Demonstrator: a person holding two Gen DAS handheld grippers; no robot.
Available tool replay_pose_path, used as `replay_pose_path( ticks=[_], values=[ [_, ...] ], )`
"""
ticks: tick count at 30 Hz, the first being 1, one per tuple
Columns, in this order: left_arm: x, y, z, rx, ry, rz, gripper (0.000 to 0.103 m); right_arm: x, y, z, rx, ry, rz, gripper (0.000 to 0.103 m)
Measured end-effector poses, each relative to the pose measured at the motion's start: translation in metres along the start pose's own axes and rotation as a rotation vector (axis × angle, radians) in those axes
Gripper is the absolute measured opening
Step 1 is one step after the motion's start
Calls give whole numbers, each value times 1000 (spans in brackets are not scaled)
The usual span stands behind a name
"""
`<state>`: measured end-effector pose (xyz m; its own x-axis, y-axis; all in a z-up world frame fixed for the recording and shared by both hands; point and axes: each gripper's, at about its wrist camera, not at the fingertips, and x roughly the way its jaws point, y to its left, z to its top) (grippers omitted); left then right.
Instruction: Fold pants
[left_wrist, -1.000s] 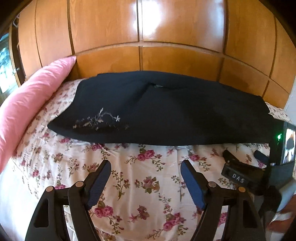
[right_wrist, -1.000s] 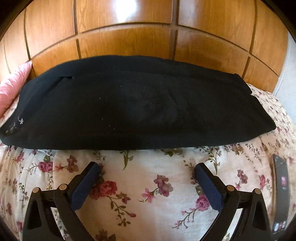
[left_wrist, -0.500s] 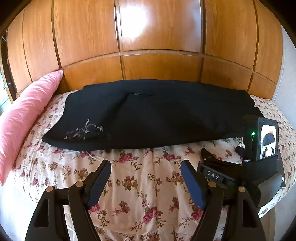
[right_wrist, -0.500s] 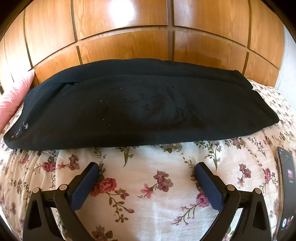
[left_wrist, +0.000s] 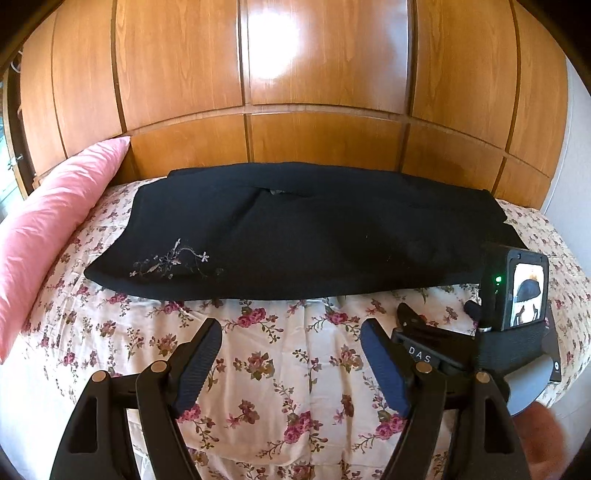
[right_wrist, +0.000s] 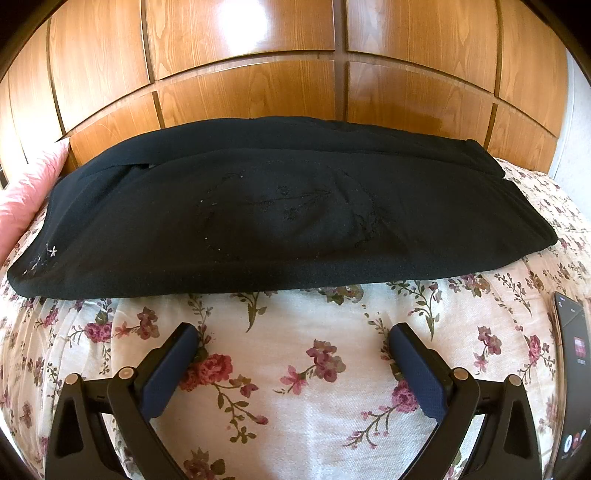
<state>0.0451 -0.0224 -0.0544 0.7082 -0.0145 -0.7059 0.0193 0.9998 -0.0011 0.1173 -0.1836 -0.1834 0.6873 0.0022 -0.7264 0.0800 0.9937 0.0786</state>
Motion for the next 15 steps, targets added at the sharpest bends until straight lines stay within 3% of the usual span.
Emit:
replay_pose_path(
  ticks=[9, 11, 13, 15],
  values=[
    [-7, 1, 0, -6, -11, 1, 79, 1, 1, 4, -12, 26, 2, 103],
    [-9, 1, 0, -3, -14, 3, 79, -6, -2, 9, -37, 60, 77, 103],
    [-11, 2, 1, -9, -17, 3, 79, -25, -6, 11, -45, 37, 156, 103],
    [-12, 2, 2, -16, -19, -1, 79, -51, -9, 10, -30, -6, 148, 103]
  ],
)
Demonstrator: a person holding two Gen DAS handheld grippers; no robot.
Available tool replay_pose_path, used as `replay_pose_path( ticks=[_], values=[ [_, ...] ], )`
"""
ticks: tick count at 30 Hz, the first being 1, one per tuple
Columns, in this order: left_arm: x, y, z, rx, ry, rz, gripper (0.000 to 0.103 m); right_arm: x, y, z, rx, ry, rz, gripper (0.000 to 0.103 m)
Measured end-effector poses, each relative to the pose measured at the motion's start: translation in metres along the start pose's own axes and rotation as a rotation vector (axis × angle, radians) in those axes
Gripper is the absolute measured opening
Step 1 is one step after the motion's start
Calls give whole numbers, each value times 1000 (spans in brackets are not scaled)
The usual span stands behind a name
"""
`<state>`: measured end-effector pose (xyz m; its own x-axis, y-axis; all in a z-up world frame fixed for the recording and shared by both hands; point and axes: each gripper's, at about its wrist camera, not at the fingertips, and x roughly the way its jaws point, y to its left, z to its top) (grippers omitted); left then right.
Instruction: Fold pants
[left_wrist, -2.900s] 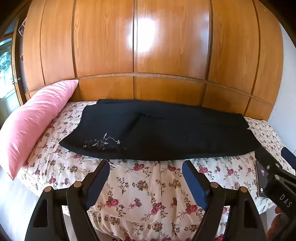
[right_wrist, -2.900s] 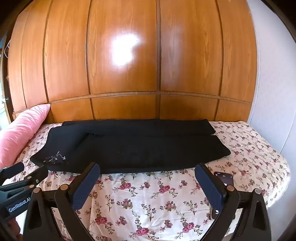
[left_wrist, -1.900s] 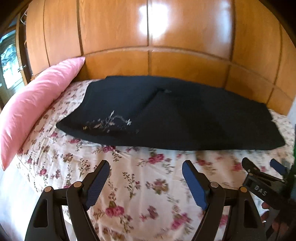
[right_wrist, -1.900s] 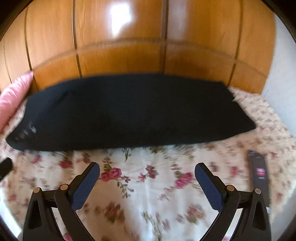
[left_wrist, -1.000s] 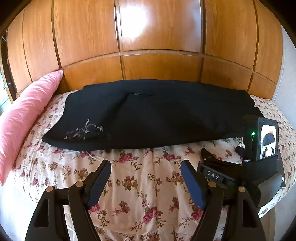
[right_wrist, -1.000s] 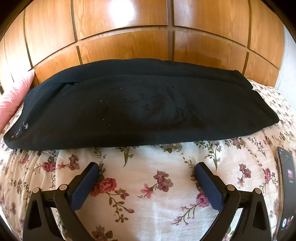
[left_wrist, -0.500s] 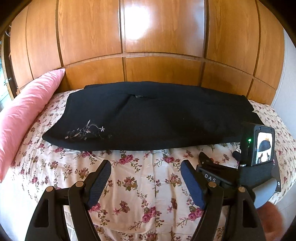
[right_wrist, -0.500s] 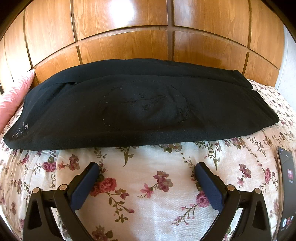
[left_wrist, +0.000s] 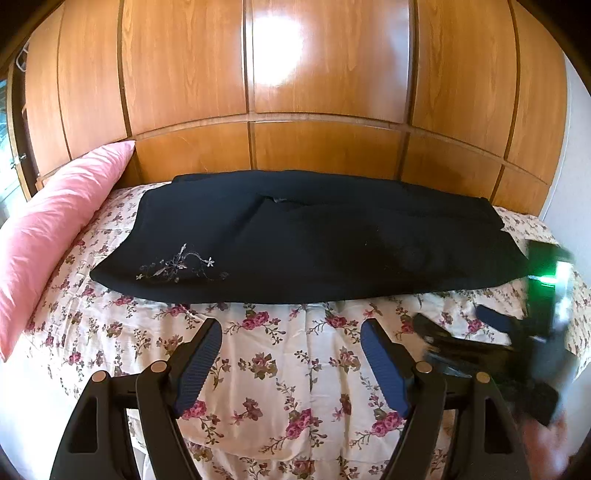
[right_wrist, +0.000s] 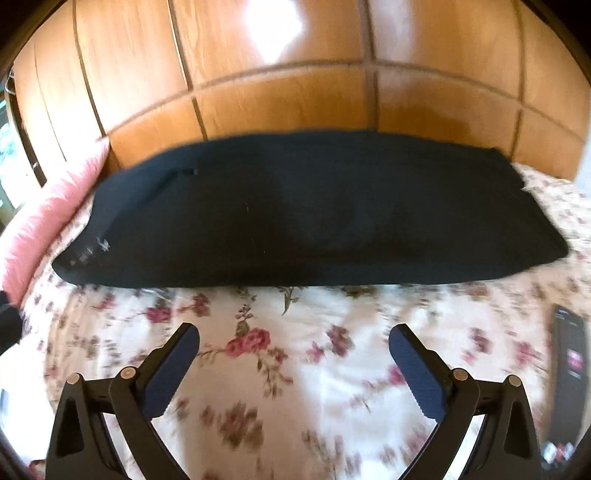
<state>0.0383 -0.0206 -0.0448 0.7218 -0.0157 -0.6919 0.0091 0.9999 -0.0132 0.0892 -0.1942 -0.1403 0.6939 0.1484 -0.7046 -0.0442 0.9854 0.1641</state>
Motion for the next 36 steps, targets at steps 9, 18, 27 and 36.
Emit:
replay_pose_path(
  ticks=[9, 18, 27, 36],
  values=[
    [-4, 5, 1, -12, -14, 7, 79, -82, 18, 13, -63, -216, -125, 103],
    [-3, 9, 1, -20, -16, 17, 79, -89, 5, 6, 70, -166, -180, 103],
    [-3, 9, 1, -22, -13, 17, 79, -97, 14, 3, 38, -207, -163, 103],
    [-3, 9, 0, -21, -14, 14, 79, -99, 20, 1, 10, -225, -165, 103]
  ],
)
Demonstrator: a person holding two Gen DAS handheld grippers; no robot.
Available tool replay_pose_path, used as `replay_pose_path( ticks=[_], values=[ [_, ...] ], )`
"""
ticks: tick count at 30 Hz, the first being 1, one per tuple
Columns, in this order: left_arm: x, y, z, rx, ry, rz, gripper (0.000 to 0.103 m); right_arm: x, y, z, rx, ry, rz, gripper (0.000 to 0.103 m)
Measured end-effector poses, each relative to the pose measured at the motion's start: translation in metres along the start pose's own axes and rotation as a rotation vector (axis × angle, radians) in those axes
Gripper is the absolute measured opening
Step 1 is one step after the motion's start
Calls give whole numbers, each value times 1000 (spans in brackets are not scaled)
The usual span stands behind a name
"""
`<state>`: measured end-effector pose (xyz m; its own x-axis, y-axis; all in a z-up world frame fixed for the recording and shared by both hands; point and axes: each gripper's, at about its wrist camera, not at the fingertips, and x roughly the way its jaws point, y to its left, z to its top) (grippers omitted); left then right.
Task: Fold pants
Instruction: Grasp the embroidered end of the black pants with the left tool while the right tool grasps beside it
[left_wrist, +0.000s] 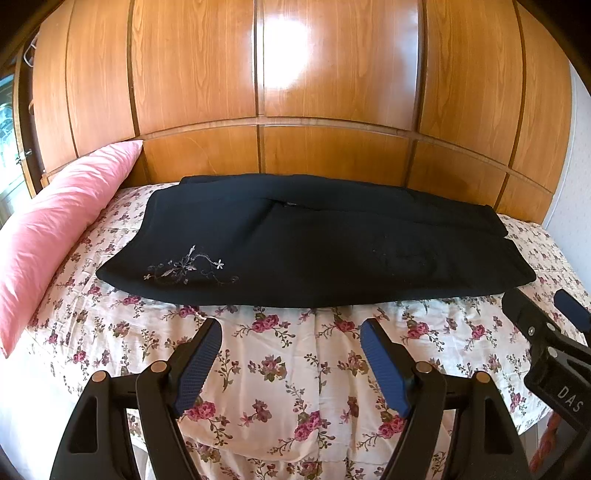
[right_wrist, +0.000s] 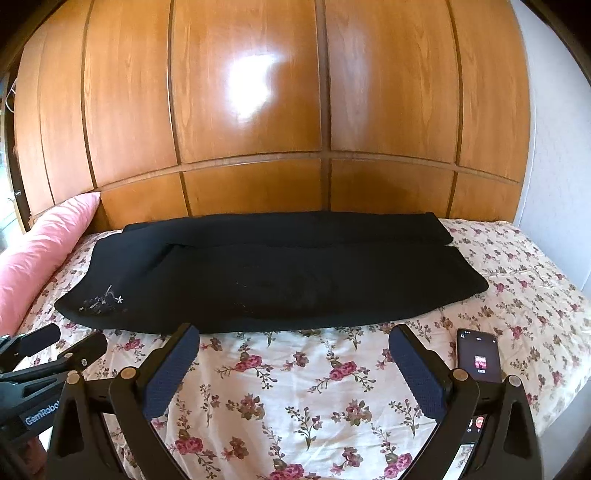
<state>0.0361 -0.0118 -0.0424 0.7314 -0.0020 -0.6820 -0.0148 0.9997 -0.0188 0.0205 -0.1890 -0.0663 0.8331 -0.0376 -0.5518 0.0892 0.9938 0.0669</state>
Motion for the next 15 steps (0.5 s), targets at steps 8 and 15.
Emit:
replay_pose_path(
  ticks=[8, 15],
  values=[
    [33, 24, -5, -77, 154, -239, 79, 24, -18, -3, 25, 93, 32, 103],
    [69, 84, -1, -267, 237, -202, 73, 51, -91, 0, 96, 162, -24, 103]
  ],
)
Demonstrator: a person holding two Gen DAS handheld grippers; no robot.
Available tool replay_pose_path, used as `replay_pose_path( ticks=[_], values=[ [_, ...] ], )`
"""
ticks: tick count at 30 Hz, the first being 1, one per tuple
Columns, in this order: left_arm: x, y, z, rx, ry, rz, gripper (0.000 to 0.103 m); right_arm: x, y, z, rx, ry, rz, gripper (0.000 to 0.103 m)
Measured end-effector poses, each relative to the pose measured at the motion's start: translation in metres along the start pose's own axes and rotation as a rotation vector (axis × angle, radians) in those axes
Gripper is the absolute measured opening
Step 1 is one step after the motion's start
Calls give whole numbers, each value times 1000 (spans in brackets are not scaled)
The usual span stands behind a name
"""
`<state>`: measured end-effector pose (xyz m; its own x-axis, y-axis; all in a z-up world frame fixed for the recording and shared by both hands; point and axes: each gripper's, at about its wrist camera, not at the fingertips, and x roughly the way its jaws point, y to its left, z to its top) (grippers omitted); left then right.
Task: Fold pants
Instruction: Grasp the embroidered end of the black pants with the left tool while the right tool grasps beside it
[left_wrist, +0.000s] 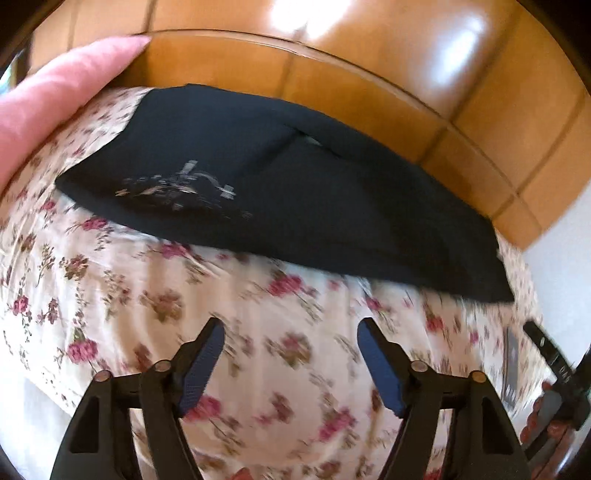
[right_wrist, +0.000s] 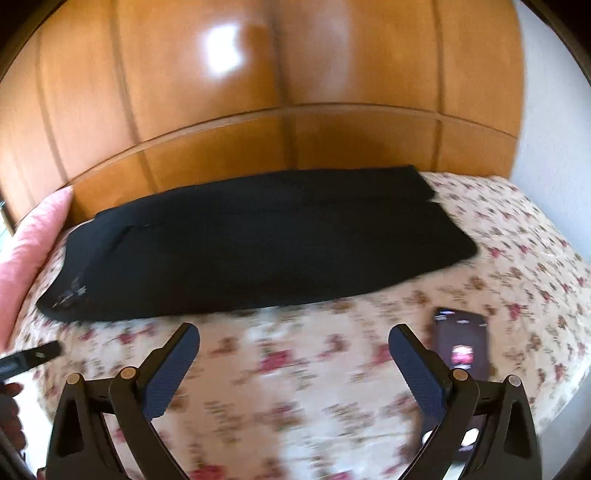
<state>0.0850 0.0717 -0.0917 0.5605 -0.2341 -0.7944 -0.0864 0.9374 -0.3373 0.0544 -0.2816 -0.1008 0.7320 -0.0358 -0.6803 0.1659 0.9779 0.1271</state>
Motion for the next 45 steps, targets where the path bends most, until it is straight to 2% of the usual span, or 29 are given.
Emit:
replay_pose_path(
  ticks=[3, 5, 10, 11, 13, 16, 18, 20, 22, 25, 29, 32, 33, 34, 36, 38, 42, 43, 44, 45],
  values=[
    [3, 26, 12, -61, 3, -39, 73, 10, -42, 10, 42, 9, -66, 102],
    [9, 42, 21, -106, 25, -97, 73, 19, -74, 17, 94, 30, -99, 98],
    [21, 77, 31, -232, 59, -183, 73, 40, -141, 31, 240, 96, -129, 77],
    [23, 83, 32, -257, 53, -198, 73, 45, -150, 33, 257, 105, -128, 76],
    [23, 93, 35, -307, 16, -204, 75, 56, -167, 36, 285, 127, -124, 74],
    [21, 103, 40, -326, -99, -225, 86, 75, -182, 42, 318, 161, -115, 70],
    [20, 110, 42, -369, -161, -253, 87, 87, -194, 46, 359, 175, -83, 68],
    [20, 118, 45, -402, -234, -234, 87, 98, -201, 49, 408, 188, -54, 68],
    [22, 125, 50, -404, -238, -202, 87, 111, -210, 51, 472, 203, -26, 68],
    [29, 139, 55, -436, -237, -196, 86, 129, -223, 53, 565, 222, 4, 66],
    [31, 152, 58, -438, -262, -177, 85, 141, -230, 59, 635, 198, 20, 65],
    [27, 154, 53, -444, -299, -180, 79, 149, -227, 62, 655, 194, 53, 52],
    [28, 157, 53, -460, -309, -178, 78, 153, -227, 62, 669, 194, 71, 44],
    [30, 161, 53, -474, -309, -171, 71, 156, -227, 62, 682, 198, 78, 37],
    [33, 164, 52, -502, -291, -155, 66, 159, -228, 62, 699, 194, 68, 28],
    [35, 167, 52, -503, -298, -133, 59, 160, -229, 62, 702, 191, 69, 24],
    [41, 167, 61, -450, -293, -91, 58, 162, -229, 64, 659, 207, 65, 16],
    [44, 167, 65, -435, -285, -75, 54, 162, -229, 65, 657, 209, 66, 14],
    [47, 166, 69, -424, -271, -56, 39, 163, -229, 65, 658, 211, 71, 12],
    [50, 167, 72, -423, -250, -33, 29, 164, -230, 66, 664, 215, 81, 10]
  ],
)
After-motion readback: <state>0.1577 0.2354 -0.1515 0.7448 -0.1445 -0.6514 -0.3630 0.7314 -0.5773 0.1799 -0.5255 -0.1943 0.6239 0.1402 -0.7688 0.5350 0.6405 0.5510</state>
